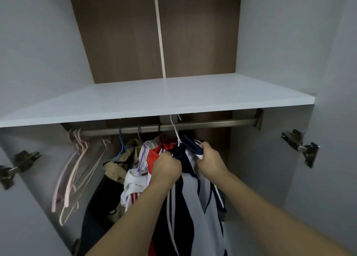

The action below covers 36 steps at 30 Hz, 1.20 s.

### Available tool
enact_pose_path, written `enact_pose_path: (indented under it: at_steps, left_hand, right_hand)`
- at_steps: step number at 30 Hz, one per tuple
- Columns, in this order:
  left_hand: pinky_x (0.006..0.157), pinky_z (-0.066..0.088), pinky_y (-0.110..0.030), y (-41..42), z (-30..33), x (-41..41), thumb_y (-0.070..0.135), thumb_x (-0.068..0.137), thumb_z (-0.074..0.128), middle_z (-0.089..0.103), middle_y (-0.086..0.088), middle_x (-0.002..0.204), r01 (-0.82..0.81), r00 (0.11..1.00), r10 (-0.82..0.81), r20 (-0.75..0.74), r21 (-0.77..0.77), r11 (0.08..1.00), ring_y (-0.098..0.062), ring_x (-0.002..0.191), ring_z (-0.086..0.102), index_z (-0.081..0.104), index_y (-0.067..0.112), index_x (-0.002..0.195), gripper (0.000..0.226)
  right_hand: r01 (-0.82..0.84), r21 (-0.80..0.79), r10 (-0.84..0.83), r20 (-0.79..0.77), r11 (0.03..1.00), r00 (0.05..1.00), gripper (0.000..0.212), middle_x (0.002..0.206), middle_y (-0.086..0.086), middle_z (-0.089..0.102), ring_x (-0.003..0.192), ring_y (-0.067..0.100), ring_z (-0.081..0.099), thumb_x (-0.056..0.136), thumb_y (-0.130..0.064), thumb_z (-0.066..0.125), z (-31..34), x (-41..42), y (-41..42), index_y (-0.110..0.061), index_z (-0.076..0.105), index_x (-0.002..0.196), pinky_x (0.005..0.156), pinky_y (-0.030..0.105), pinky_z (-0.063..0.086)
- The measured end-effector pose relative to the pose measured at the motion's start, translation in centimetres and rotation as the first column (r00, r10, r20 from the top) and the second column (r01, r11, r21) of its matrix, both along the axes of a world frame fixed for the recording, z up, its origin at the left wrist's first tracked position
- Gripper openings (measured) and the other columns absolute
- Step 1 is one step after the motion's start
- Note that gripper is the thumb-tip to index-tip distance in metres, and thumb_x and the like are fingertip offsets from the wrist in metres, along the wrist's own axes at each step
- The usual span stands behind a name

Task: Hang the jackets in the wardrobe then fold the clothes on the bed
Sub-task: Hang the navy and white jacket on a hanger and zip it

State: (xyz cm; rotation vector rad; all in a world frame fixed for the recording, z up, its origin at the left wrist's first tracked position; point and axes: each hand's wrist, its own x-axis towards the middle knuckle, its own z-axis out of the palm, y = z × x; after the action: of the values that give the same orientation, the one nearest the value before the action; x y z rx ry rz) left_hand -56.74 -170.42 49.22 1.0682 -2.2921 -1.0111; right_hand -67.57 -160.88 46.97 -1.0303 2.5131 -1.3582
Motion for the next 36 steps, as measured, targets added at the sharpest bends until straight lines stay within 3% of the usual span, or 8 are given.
enact_pose_path:
  at_steps: [8, 13, 15, 18, 20, 23, 30, 36]
  left_hand:
    - [0.083, 0.046, -0.034, -4.6, -7.1, -5.8, 0.009, 0.094, 0.046, 0.059, -0.02, 0.124, -0.007, 0.999, 0.005, -0.038, -0.042, 0.999, -0.038, 0.11, 0.057, 0.055, 0.004, 0.126, 0.034]
    - [0.07, 0.036, -0.032, -5.2, -12.4, -6.9, 0.006, 0.091, 0.045, 0.063, -0.018, 0.114, -0.004, 1.0, -0.004, -0.024, -0.359, 0.933, -0.038, 0.102, 0.059, 0.055, 0.005, 0.112, 0.023]
    - [0.065, 0.033, -0.034, -5.2, -14.2, -6.8, 0.008, 0.088, 0.046, 0.062, -0.016, 0.112, -0.072, 0.995, 0.095, 0.007, -0.603, 0.794, -0.038, 0.098, 0.06, 0.052, 0.007, 0.114, 0.027]
    - [0.075, 0.035, -0.037, -5.7, -17.8, -6.7, 0.014, 0.086, 0.042, 0.053, -0.011, 0.12, -0.121, 0.965, 0.26, -0.016, -0.912, 0.392, -0.031, 0.104, 0.052, 0.048, 0.01, 0.123, 0.038]
    - [0.099, 0.036, -0.044, -6.2, -21.0, -6.5, 0.021, 0.086, 0.041, 0.048, -0.014, 0.136, -0.143, 0.952, 0.294, -0.081, -0.97, 0.198, -0.033, 0.119, 0.048, 0.044, 0.007, 0.137, 0.053]
    - [0.12, 0.007, -0.053, -6.6, -26.2, -6.6, 0.033, 0.089, 0.044, 0.036, -0.018, 0.152, -0.162, 0.964, 0.224, -0.141, -0.983, 0.082, -0.037, 0.142, 0.029, 0.039, 0.002, 0.145, 0.064]
    - [0.117, -0.01, -0.057, -5.5, -39.6, -7.1, 0.035, 0.087, 0.047, 0.033, -0.02, 0.153, 0.114, 0.973, 0.194, 0.128, -0.99, 0.083, -0.038, 0.146, 0.02, 0.045, 0.005, 0.142, 0.063]
    - [0.098, 0.034, -0.046, -4.4, -51.1, -6.5, 0.033, 0.076, 0.051, 0.058, -0.008, 0.116, 0.35, 0.925, 0.023, 0.379, -0.874, 0.338, -0.03, 0.106, 0.053, 0.061, 0.016, 0.108, 0.037]
  right_hand:
    - [0.022, -0.053, -0.031, -0.166, 0.998, 0.986, 0.024, 0.107, 0.005, 0.052, 0.091, 0.021, 0.055, 0.09, -0.005, 0.056, -7.9, -4.4, -5.8, -0.014, 0.047, 0.11, 0.071, 0.031, 0.045]
    - [0.045, -0.112, -0.067, -0.197, 0.993, 0.978, 0.023, 0.108, 0.014, 0.052, 0.092, 0.028, 0.054, 0.088, -0.001, 0.051, -13.9, -6.3, -7.0, -0.009, 0.048, 0.109, 0.076, 0.039, 0.05]
    - [0.064, -0.157, -0.092, -0.175, 0.986, 0.98, 0.027, 0.109, 0.013, 0.052, 0.093, 0.03, 0.055, 0.087, 0.0, 0.051, -16.3, -7.2, -7.4, -0.006, 0.051, 0.114, 0.074, 0.037, 0.049]
    - [0.126, -0.246, -0.149, -0.076, 0.961, 0.986, 0.012, 0.093, 0.011, 0.052, 0.078, 0.027, 0.051, 0.084, 0.002, 0.048, -20.0, -9.1, -8.0, -0.006, 0.051, 0.093, 0.063, 0.027, 0.037]
    - [0.159, -0.263, -0.176, -0.043, 0.952, 0.983, 0.01, 0.077, 0.008, 0.048, 0.064, 0.021, 0.042, 0.081, 0.003, 0.044, -22.9, -10.5, -8.4, -0.006, 0.047, 0.081, 0.055, 0.025, 0.031]
    - [0.143, -0.288, -0.155, -0.017, 0.947, 0.988, 0.016, 0.073, 0.007, 0.055, 0.059, 0.019, 0.049, 0.08, 0.0, 0.043, -27.7, -12.0, -8.7, 0.001, 0.059, 0.082, 0.047, 0.023, 0.032]
    - [-0.048, -0.403, 0.069, 0.038, 0.914, 0.997, 0.027, 0.091, 0.004, 0.067, 0.081, 0.021, 0.064, 0.089, -0.004, 0.043, -39.0, -13.1, -9.0, -0.024, 0.06, 0.097, 0.068, 0.031, 0.053]
    - [-0.16, -0.403, 0.205, 0.07, 0.901, 0.976, 0.032, 0.096, -0.005, 0.07, 0.082, 0.011, 0.067, 0.088, -0.007, 0.053, -47.6, -13.1, -7.5, -0.032, 0.06, 0.106, 0.069, 0.022, 0.054]
